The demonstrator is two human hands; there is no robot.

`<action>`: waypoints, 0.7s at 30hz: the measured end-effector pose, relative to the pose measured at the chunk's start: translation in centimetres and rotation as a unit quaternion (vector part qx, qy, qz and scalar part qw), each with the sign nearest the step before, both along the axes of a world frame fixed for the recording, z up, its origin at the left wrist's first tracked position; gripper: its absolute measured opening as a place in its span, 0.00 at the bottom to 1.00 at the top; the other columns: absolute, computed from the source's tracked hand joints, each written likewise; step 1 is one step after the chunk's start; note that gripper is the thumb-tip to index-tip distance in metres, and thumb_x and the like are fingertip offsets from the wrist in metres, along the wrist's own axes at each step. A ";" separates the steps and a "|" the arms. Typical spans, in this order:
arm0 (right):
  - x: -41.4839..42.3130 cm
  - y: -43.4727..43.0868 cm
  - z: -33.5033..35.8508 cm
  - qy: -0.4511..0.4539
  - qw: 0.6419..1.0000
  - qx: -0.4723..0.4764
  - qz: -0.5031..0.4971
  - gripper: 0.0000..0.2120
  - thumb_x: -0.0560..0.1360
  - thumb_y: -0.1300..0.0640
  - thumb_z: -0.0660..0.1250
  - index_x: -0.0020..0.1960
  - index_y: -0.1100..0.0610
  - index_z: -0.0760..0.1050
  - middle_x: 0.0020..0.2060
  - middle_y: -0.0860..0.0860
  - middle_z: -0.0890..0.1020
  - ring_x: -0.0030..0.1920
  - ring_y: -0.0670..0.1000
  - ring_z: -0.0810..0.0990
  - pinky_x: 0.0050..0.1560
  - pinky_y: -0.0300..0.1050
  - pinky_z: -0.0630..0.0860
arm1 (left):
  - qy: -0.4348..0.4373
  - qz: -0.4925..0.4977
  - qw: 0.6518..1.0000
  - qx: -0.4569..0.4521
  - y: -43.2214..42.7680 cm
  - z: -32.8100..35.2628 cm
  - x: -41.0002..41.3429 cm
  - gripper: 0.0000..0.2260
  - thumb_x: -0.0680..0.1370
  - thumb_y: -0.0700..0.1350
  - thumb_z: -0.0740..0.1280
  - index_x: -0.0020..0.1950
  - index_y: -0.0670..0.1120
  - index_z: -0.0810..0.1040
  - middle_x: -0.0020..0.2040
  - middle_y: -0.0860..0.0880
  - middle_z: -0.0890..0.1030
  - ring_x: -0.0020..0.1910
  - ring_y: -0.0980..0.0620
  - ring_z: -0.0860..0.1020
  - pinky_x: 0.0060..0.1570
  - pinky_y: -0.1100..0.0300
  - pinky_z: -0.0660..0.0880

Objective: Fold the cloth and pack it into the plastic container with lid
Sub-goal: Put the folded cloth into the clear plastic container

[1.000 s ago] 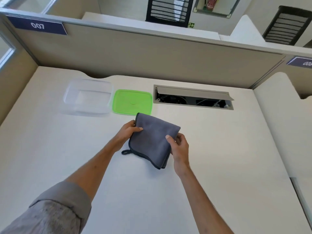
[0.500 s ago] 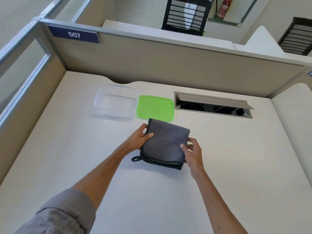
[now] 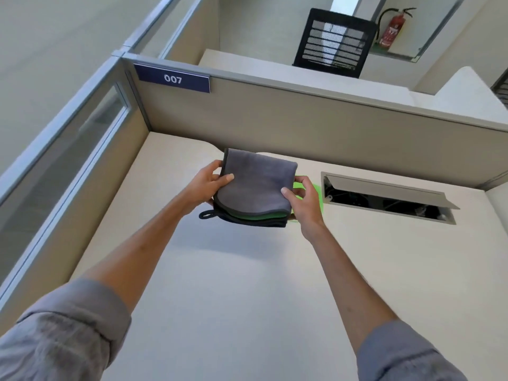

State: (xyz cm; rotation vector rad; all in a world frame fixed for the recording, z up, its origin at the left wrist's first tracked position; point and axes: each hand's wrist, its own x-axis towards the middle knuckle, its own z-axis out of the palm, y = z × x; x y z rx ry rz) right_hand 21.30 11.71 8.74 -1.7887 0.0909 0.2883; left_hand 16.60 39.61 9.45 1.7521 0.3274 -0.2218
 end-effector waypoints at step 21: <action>8.5 9.6 -4.1 -0.011 0.984 -0.179 0.020 0.16 0.76 0.61 0.69 0.64 0.53 0.78 0.48 0.51 0.85 0.51 0.63 0.88 0.52 0.63 0.87 | -0.018 -0.002 0.972 0.236 7.3 -5.1 8.6 0.23 0.85 0.50 0.71 0.80 0.53 0.72 0.66 0.44 0.86 0.56 0.38 0.87 0.57 0.38 0.87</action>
